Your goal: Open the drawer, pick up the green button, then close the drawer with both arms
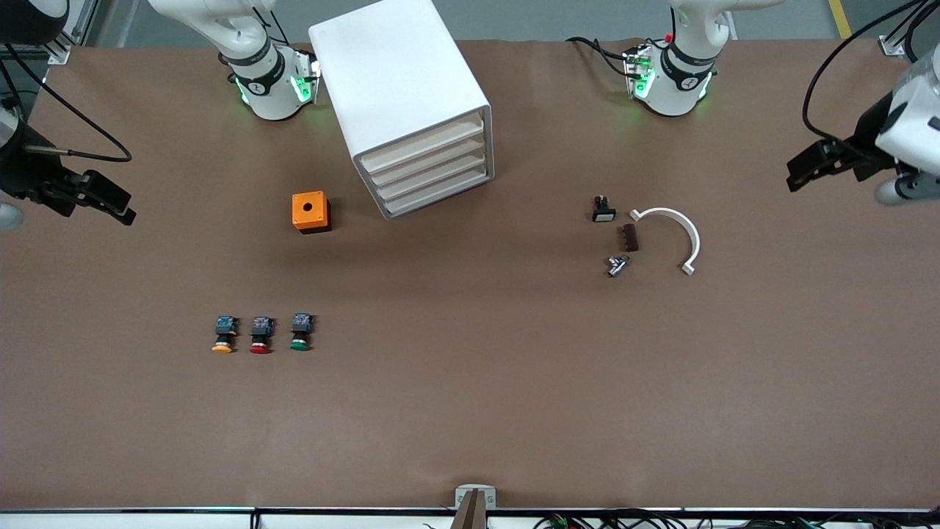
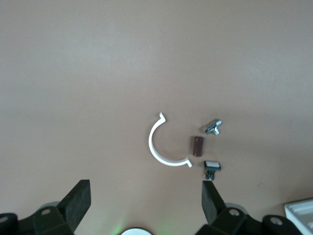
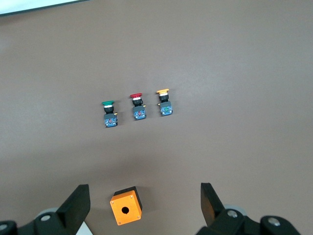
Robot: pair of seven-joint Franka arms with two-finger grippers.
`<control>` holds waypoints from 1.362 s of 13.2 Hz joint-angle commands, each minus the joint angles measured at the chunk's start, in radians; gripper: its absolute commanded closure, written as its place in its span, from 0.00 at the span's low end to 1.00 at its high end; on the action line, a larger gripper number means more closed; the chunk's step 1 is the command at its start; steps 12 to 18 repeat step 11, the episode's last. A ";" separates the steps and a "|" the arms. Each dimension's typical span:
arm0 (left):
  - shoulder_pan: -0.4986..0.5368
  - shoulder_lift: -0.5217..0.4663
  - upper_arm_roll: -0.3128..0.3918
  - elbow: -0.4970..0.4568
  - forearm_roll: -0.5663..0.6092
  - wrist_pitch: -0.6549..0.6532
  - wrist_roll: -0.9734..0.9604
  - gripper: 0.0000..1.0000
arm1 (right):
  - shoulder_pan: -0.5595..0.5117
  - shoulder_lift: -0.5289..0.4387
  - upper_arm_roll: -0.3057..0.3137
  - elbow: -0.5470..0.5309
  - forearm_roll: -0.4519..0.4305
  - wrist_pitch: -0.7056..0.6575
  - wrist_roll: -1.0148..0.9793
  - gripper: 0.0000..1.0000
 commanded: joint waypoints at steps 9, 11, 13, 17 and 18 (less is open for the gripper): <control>0.001 -0.134 -0.006 -0.120 -0.054 0.025 0.080 0.00 | -0.008 -0.037 0.007 -0.029 -0.016 0.000 0.015 0.00; 0.005 -0.123 -0.005 -0.114 -0.048 0.018 0.118 0.00 | -0.008 -0.037 0.007 -0.029 -0.016 0.000 0.017 0.00; 0.005 -0.123 -0.005 -0.114 -0.048 0.018 0.118 0.00 | -0.008 -0.037 0.007 -0.029 -0.016 0.000 0.017 0.00; 0.005 -0.123 -0.005 -0.114 -0.048 0.018 0.118 0.00 | -0.008 -0.037 0.007 -0.029 -0.016 0.000 0.017 0.00; 0.005 -0.123 -0.005 -0.114 -0.048 0.018 0.118 0.00 | -0.008 -0.037 0.007 -0.029 -0.016 0.000 0.017 0.00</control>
